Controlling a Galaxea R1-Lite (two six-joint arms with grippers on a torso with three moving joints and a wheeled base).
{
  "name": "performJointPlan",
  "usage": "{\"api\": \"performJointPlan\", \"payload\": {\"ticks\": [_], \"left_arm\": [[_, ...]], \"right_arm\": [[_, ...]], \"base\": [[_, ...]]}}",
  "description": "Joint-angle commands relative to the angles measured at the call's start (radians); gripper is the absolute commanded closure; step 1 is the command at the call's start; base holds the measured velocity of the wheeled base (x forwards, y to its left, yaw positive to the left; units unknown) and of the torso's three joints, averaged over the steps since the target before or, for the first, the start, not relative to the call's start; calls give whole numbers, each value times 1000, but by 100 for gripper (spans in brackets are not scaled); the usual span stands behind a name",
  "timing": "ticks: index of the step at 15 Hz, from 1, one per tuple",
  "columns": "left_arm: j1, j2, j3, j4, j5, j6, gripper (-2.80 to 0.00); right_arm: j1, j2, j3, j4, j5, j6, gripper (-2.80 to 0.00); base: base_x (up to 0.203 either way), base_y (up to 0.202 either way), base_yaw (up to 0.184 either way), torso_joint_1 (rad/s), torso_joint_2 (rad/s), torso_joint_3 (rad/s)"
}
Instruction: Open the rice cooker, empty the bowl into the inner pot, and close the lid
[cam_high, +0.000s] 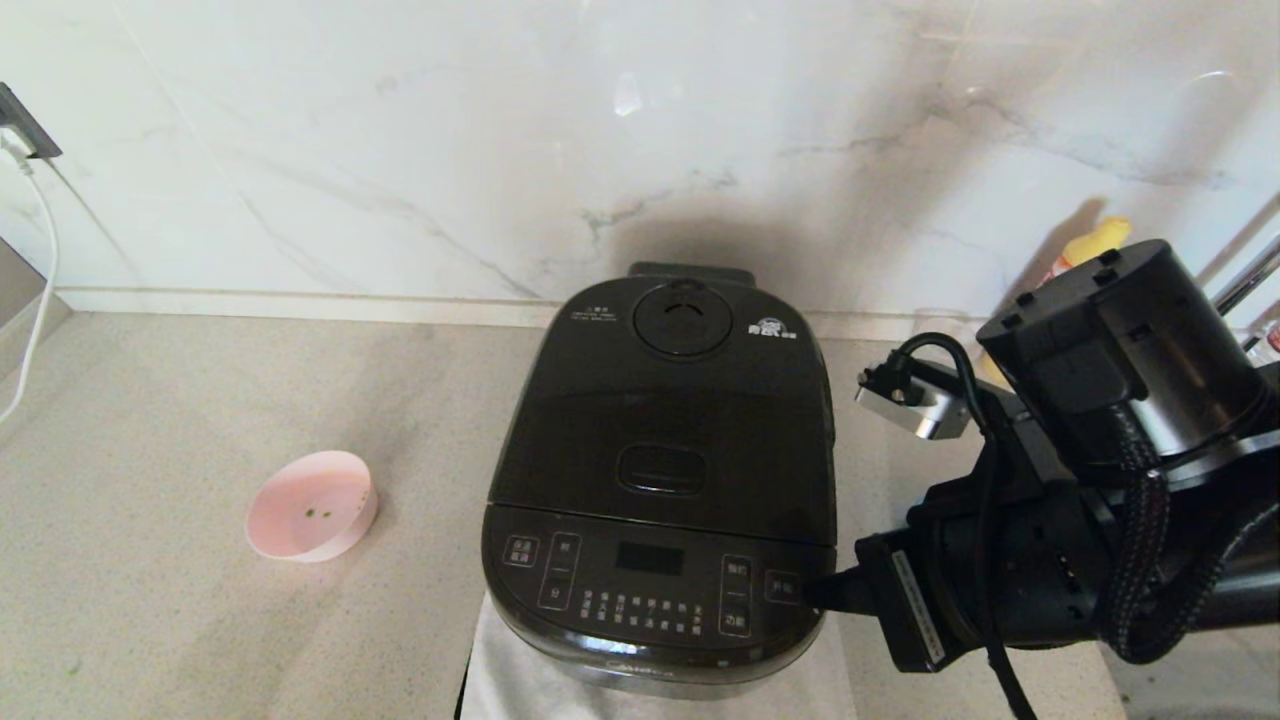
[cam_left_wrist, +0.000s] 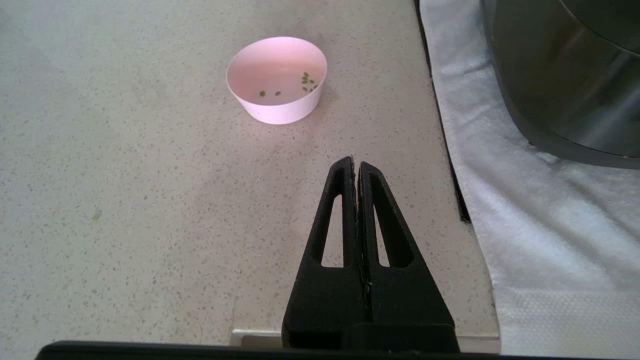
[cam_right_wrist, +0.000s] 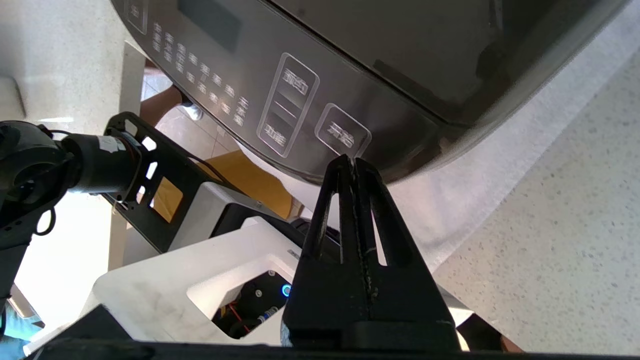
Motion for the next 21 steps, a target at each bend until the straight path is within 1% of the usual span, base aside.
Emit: {"api": "performJointPlan", "payload": {"ticks": [1, 3, 5, 12, 15, 21], "left_arm": [[0, 0, 8, 0, 0, 0, 0], [0, 0, 8, 0, -1, 0, 0], [0, 0, 8, 0, -1, 0, 0], [0, 0, 8, 0, 0, 0, 0], [0, 0, 8, 0, 0, 0, 0], [0, 0, 8, 0, -1, 0, 0]], "right_arm": [[1, 7, -6, 2, 0, 2, 0], [2, 4, -6, 2, 1, 2, 0], [21, 2, -7, 2, 0, 2, 0], [19, 23, -17, 2, 0, 1, 0], [24, 34, -15, -53, -2, 3, 0], [28, 45, -4, -54, -3, 2, 0]], "base": [[0, 0, 0, 0, 0, 0], [0, 0, 0, 0, 0, 0], [0, 0, 0, 0, 0, 0], [0, 0, 0, 0, 0, 0], [0, 0, 0, 0, 0, 0], [0, 0, 0, 0, 0, 0]]}}
